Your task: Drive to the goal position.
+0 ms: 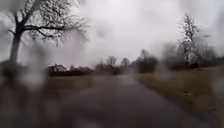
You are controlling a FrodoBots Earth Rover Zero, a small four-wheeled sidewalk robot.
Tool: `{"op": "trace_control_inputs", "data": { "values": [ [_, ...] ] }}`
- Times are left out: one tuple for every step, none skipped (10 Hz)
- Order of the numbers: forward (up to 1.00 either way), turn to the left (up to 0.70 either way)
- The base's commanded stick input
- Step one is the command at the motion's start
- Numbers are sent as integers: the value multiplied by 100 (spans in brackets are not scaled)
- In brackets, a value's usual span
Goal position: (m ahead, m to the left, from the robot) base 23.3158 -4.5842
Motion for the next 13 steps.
{"op": "trace_control_inputs", "data": {
  "values": [
    [70,0],
    [70,0],
    [70,0],
    [70,0],
    [70,0],
    [70,0],
    [70,0],
    [70,0],
    [70,0],
    [70,0],
    [70,0],
    [70,0],
    [70,0]
  ]
}}
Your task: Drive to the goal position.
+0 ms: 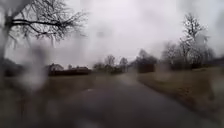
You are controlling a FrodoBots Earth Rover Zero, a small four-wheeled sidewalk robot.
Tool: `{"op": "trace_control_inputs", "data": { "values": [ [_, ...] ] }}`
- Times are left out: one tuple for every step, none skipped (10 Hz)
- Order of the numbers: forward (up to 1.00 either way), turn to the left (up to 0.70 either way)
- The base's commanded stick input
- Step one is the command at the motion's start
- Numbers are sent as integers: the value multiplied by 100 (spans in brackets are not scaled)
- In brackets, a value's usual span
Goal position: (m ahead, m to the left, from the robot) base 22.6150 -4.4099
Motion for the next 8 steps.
{"op": "trace_control_inputs", "data": {
  "values": [
    [70,0],
    [70,0],
    [70,0],
    [70,0],
    [70,0],
    [70,0],
    [70,0],
    [70,0]
  ]
}}
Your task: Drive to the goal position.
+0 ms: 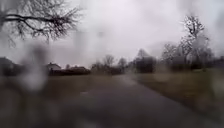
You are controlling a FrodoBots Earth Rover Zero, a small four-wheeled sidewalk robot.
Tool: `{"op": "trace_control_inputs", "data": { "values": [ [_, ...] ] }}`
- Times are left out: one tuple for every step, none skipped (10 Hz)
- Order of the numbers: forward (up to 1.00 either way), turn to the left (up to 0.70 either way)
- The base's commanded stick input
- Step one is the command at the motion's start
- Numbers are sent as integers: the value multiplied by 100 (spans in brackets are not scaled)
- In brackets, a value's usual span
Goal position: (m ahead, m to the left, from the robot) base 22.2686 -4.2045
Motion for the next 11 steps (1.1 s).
{"op": "trace_control_inputs", "data": {
  "values": [
    [70,0],
    [70,0],
    [70,0],
    [70,0],
    [70,0],
    [70,0],
    [70,0],
    [70,0],
    [70,0],
    [70,0],
    [70,-21]
  ]
}}
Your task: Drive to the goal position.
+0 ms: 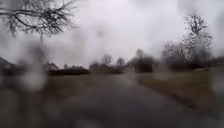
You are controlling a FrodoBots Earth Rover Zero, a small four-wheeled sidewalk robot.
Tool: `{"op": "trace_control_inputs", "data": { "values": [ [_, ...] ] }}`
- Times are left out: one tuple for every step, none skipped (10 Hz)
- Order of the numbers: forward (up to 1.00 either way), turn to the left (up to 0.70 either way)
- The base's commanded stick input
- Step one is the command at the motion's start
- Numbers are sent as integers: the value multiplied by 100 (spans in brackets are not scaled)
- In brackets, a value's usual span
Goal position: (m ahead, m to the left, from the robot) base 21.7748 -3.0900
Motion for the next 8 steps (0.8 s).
{"op": "trace_control_inputs", "data": {
  "values": [
    [70,-35],
    [70,-29],
    [70,-15],
    [70,0],
    [70,0],
    [70,0],
    [70,0],
    [70,0]
  ]
}}
